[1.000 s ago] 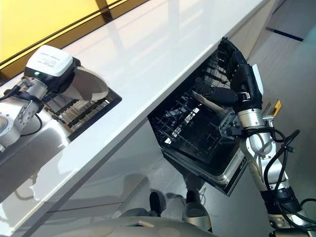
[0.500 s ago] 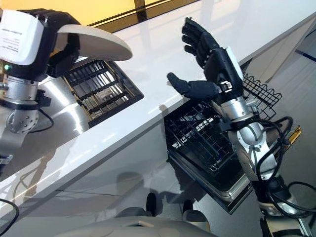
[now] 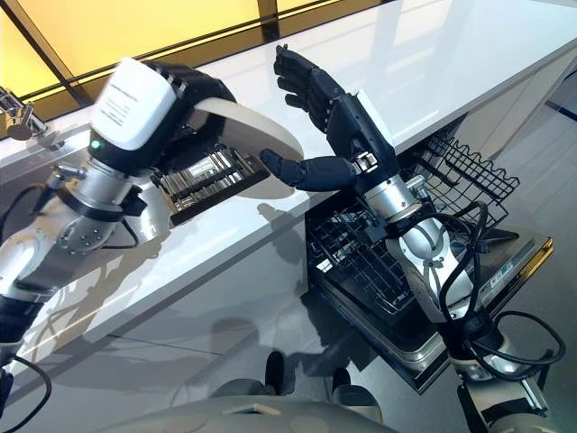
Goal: Pick up plates and place into dishwasher.
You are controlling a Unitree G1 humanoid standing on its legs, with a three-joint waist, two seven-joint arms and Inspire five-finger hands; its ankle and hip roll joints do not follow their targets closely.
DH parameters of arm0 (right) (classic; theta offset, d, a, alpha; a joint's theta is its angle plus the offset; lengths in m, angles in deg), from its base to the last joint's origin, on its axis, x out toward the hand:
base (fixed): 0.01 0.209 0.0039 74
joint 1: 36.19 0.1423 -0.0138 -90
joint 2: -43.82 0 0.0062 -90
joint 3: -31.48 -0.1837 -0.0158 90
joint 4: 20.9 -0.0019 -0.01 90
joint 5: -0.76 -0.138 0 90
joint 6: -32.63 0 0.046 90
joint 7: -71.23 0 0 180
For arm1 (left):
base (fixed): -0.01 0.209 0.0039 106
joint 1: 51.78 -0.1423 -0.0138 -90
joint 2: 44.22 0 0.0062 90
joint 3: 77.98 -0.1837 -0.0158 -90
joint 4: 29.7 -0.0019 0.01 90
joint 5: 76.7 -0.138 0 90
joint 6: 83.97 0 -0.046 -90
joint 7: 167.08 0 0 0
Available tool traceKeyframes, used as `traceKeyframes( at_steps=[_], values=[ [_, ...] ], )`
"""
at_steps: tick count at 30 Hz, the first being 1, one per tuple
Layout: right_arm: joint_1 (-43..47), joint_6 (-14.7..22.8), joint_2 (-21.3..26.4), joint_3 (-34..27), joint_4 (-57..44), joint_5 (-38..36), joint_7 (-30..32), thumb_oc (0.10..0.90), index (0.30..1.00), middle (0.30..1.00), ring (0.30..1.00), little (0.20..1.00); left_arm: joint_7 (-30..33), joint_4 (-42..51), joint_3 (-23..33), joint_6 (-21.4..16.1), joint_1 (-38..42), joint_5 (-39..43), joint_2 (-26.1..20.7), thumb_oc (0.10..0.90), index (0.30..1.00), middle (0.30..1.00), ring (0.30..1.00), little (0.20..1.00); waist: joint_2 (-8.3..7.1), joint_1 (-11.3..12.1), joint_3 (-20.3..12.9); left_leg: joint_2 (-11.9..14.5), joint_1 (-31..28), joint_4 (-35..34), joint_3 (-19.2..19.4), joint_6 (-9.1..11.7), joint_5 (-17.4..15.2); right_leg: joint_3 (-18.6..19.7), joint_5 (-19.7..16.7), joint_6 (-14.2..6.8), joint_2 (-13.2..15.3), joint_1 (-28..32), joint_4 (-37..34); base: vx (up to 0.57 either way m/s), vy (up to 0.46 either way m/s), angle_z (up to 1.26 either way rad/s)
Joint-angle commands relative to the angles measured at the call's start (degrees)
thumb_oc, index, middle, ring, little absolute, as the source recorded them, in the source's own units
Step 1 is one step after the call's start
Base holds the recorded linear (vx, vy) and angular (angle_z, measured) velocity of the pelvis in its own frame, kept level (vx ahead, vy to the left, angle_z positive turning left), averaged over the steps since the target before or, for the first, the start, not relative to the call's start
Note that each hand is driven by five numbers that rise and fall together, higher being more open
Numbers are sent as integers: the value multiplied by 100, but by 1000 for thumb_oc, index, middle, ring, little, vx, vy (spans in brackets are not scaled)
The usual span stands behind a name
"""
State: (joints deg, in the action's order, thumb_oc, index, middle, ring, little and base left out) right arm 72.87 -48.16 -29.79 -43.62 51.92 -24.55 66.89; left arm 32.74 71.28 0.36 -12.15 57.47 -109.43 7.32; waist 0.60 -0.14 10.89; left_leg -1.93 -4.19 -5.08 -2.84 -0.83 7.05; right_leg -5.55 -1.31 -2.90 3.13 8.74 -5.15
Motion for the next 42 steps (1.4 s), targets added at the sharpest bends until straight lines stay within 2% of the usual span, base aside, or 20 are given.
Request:
traceKeyframes(
  at_steps=[1,7,8,9,12,15,16,18,19,20,21,23,25,26,27,28,29,40,41,42],
  values=[
    [872,380,-189,76,-410,-89,-22,800,900,900,900,900,174,136,186,-107,999,318,228,100,300,300,300,200,-15,2,-602,-207,-408,65,179,-88,-826,-106,435,124,-512,-191,575,0,0,0],
    [903,236,-296,173,-392,72,100,800,900,900,900,900,-5,278,-23,-232,1130,453,399,100,300,300,300,200,-14,-9,-591,-209,-413,66,163,-90,-823,-89,427,135,-523,-175,551,1,-2,1],
    [892,152,-296,183,-381,149,163,292,465,465,465,392,3,325,-37,-254,1133,425,418,100,300,300,300,200,-11,-10,-594,-210,-409,64,161,-89,-817,-88,425,136,-524,-173,545,0,0,0],
    [883,65,-296,193,-361,261,216,100,300,300,300,200,14,363,-48,-291,1138,414,438,100,300,300,300,200,-10,-13,-599,-211,-406,60,159,-89,-815,-84,423,137,-526,-171,534,0,0,0],
    [824,-193,-201,193,-290,464,311,100,300,300,300,200,147,494,-19,-295,1124,190,417,100,300,300,300,200,-1,-33,-605,-200,-398,41,170,-79,-806,-73,421,136,-530,-175,522,0,0,0],
    [782,-392,-86,186,-237,496,316,240,420,420,420,340,265,548,21,-248,1174,73,308,100,300,300,300,200,9,-50,-615,-195,-380,19,181,-71,-790,-85,423,133,-529,-179,511,0,0,0],
    [764,-429,-56,179,-230,471,311,171,361,361,361,271,310,562,36,-227,1182,28,278,100,300,300,300,200,10,-54,-616,-193,-375,16,182,-68,-786,-92,423,133,-528,-181,511,-3,-2,4],
    [711,-538,18,136,-223,451,282,202,387,387,387,302,366,589,97,-153,1208,-15,176,100,300,300,300,200,8,-62,-619,-192,-367,8,173,-57,-777,-105,419,133,-527,-178,503,-4,-5,6],
    [681,-539,64,119,-219,523,318,490,634,634,634,590,394,590,121,-107,1234,31,104,100,300,300,300,200,14,-68,-621,-194,-359,8,169,-54,-774,-113,414,131,-523,-179,496,-8,-3,5],
    [678,-537,65,115,-214,555,334,605,733,733,733,705,400,592,119,-97,1244,50,93,100,300,300,300,200,14,-69,-621,-196,-357,8,166,-54,-773,-116,413,131,-523,-179,494,-10,-1,5],
    [674,-533,68,111,-203,624,353,800,900,900,900,900,414,590,124,-96,1243,60,82,100,300,300,300,200,16,-69,-619,-197,-355,8,164,-53,-772,-117,412,131,-522,-179,491,0,0,0],
    [681,-505,95,103,-157,865,460,800,900,900,900,900,471,613,145,-80,1228,92,56,100,300,300,300,200,24,-68,-612,-201,-354,8,150,-56,-772,-112,402,129,-517,-178,481,-9,1,2],
    [696,-524,98,101,-150,807,460,800,900,900,900,900,480,635,178,-91,1211,115,64,100,300,300,300,200,29,-66,-614,-201,-353,8,144,-58,-774,-107,397,131,-517,-175,471,0,0,0],
    [706,-542,102,95,-149,811,484,644,766,766,766,744,471,651,207,-116,1183,170,78,100,300,300,300,200,33,-63,-611,-202,-349,8,139,-55,-771,-99,393,133,-520,-175,465,0,0,0],
    [723,-530,99,93,-134,814,500,575,707,707,707,675,479,650,226,-137,1161,126,105,100,300,300,300,200,37,-61,-609,-204,-347,8,133,-55,-770,-93,391,137,-522,-173,459,0,0,0],
    [727,-506,95,98,-132,807,522,207,392,392,392,307,476,654,234,-148,1148,144,108,100,300,300,300,200,43,-59,-608,-206,-346,8,129,-56,-770,-94,387,135,-522,-170,454,0,0,0],
    [728,-499,90,98,-133,812,543,100,300,300,300,200,460,660,239,-157,1140,181,110,100,300,300,300,200,45,-59,-609,-206,-346,8,127,-55,-770,-95,386,134,-521,-168,451,0,0,0],
    [597,-491,119,1,-72,1188,756,100,300,300,300,200,593,740,462,-161,989,282,162,100,300,300,300,200,57,-42,-639,-212,-353,8,95,-66,-775,-82,397,125,-506,-158,451,0,0,0],
    [574,-473,136,-23,-70,1206,811,100,300,300,300,200,583,759,495,-143,964,341,172,317,486,486,486,417,57,-38,-637,-213,-354,8,89,-68,-776,-83,404,126,-503,-157,458,0,0,0],
    [570,-475,140,-44,-66,1206,833,100,300,300,300,200,558,771,525,-128,943,408,184,317,486,486,486,417,59,-34,-635,-212,-357,8,84,-71,-777,-89,409,126,-498,-159,469,0,0,0]
  ],
)
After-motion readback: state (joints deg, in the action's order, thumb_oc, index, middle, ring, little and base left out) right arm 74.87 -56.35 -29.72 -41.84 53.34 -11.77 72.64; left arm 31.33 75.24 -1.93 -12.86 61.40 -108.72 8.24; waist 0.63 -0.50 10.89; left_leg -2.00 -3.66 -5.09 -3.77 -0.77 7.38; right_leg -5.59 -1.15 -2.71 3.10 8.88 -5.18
